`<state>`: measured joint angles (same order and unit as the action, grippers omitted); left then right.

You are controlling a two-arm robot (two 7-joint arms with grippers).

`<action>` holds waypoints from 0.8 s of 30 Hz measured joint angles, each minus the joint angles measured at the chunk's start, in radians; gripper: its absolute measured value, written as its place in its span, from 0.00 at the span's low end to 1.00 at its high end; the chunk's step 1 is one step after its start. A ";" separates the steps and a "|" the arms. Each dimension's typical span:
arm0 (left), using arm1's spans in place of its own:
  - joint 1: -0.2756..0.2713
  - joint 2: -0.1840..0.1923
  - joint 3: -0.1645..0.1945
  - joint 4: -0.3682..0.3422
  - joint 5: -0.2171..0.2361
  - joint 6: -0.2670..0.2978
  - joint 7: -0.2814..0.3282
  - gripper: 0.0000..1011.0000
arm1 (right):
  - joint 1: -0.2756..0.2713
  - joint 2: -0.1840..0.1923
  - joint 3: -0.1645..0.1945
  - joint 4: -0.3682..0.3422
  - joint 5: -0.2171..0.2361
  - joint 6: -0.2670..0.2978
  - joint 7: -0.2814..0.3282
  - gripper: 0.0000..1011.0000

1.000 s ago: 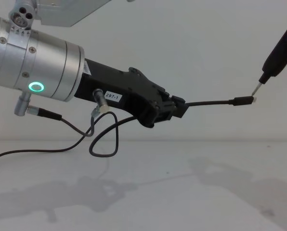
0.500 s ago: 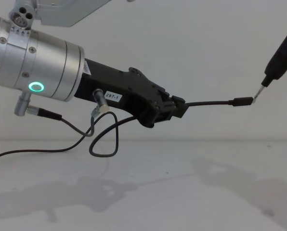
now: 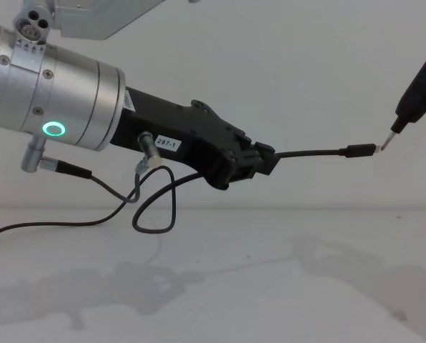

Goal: Pick up the data cable with the one hand.

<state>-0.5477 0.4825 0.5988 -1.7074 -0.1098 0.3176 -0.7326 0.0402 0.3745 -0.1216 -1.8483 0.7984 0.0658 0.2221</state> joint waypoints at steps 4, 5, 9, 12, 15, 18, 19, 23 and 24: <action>0.000 0.000 0.000 0.000 0.000 0.000 0.000 0.04 | 0.002 0.002 -0.002 0.002 0.000 -0.003 -0.002 0.27; 0.000 0.000 0.000 0.000 0.000 0.000 0.000 0.04 | 0.002 0.003 -0.002 0.003 0.000 -0.004 -0.003 0.27; 0.000 0.000 0.000 0.000 0.000 0.000 0.000 0.04 | 0.004 0.005 -0.005 0.004 0.001 -0.007 -0.004 0.27; 0.000 0.000 0.000 0.000 0.000 0.000 0.000 0.04 | 0.006 0.007 -0.008 0.006 0.003 -0.009 -0.005 0.27; 0.000 0.000 0.000 0.000 0.000 0.000 0.000 0.04 | 0.007 0.009 -0.009 0.006 0.005 -0.011 -0.005 0.27; 0.000 0.000 0.000 0.000 0.000 0.000 0.000 0.04 | 0.008 0.010 -0.010 0.007 0.007 -0.013 -0.005 0.27; 0.000 0.000 0.000 0.000 0.000 0.000 0.000 0.04 | 0.009 0.011 -0.011 0.007 0.008 -0.014 -0.005 0.27; 0.000 0.000 0.000 0.000 0.000 0.000 0.000 0.04 | 0.010 0.012 -0.012 0.008 0.010 -0.016 -0.006 0.27; 0.000 0.000 0.000 0.000 0.000 0.000 0.000 0.04 | 0.010 0.012 -0.013 0.008 0.010 -0.016 -0.006 0.27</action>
<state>-0.5477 0.4825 0.5988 -1.7075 -0.1098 0.3176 -0.7326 0.0501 0.3867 -0.1342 -1.8406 0.8086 0.0499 0.2166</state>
